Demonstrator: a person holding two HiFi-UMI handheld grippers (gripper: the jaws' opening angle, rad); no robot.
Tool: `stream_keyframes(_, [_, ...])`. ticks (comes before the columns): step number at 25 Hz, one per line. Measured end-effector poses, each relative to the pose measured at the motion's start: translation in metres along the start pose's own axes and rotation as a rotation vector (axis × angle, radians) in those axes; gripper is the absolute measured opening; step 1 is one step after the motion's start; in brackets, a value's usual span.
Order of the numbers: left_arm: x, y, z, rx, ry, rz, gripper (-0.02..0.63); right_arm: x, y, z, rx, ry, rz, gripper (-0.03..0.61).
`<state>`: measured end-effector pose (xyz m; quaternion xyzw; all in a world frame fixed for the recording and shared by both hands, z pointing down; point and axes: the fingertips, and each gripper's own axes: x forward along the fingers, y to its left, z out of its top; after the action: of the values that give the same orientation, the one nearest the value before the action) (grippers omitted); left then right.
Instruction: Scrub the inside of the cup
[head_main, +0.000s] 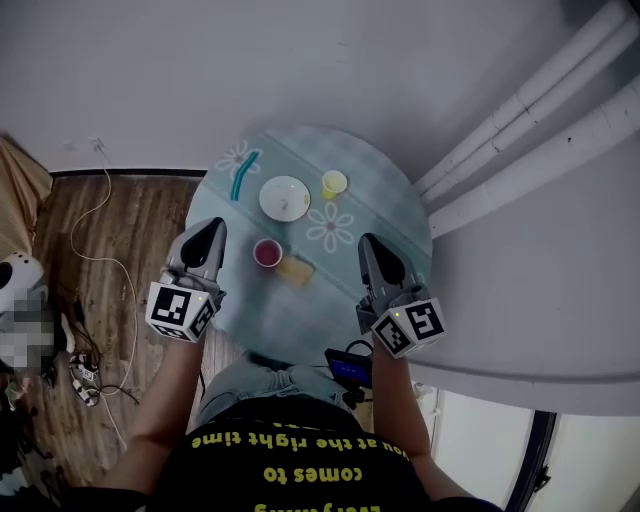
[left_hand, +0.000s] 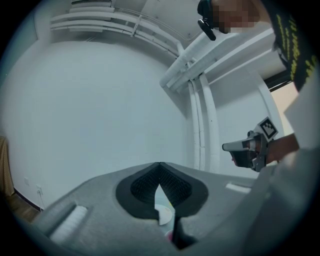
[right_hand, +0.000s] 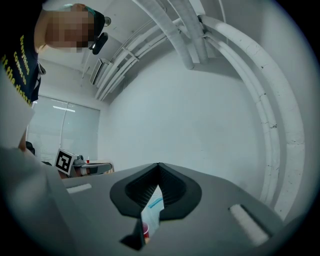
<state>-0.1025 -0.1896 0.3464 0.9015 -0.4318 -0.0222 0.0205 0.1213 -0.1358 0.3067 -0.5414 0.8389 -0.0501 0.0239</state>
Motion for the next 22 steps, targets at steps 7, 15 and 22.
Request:
stream_keyframes(7, [-0.001, -0.009, 0.005, -0.002, -0.005, 0.033, 0.002, 0.000, 0.002, 0.003, -0.014, 0.031, 0.070, 0.005])
stream_keyframes(15, [-0.008, -0.022, 0.006, 0.003, 0.003, 0.046, 0.002, -0.007, 0.003, 0.004, -0.003, 0.037, 0.100, 0.006])
stream_keyframes(22, [-0.017, -0.028, 0.000, 0.008, 0.004, 0.056, 0.002, -0.010, 0.011, -0.008, 0.006, 0.045, 0.129, 0.006])
